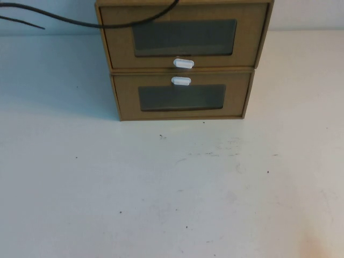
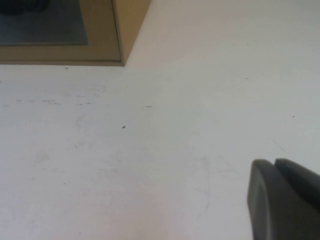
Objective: Open the shoe box
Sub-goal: 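Pull the top drawer of the cardboard box fully open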
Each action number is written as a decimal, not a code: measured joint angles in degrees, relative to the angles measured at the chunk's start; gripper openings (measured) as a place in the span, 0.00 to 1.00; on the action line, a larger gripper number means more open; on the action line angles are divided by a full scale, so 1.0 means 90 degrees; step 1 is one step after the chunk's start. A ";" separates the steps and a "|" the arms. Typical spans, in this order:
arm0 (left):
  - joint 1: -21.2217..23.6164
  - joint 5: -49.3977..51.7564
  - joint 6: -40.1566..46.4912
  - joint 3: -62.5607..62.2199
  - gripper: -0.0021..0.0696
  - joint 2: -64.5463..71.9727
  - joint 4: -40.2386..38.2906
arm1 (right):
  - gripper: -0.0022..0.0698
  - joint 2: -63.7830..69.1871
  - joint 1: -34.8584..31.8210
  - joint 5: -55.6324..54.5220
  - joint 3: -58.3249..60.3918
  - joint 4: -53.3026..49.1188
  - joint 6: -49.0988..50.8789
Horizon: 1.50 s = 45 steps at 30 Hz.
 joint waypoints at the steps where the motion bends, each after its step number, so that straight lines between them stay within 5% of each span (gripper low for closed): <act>1: 0.0000 0.0027 -0.0082 -0.0043 0.02 0.0099 0.0048 | 0.01 0.0000 0.0000 0.0000 0.0000 0.0000 0.0000; 23: 0.0000 0.0128 -0.0977 -0.0083 0.02 0.0578 0.0437 | 0.01 0.0000 0.0000 -0.0153 0.0000 0.0023 0.0000; 33: 0.0000 0.0179 -0.1449 -0.0096 0.02 0.0578 0.0437 | 0.01 0.0000 0.0000 -0.2165 0.0000 0.4370 -0.0056; 45: 0.0000 0.0136 -0.2525 -0.0124 0.02 0.0578 0.0394 | 0.01 0.0000 0.0000 -0.1271 -0.0066 0.5301 -0.0244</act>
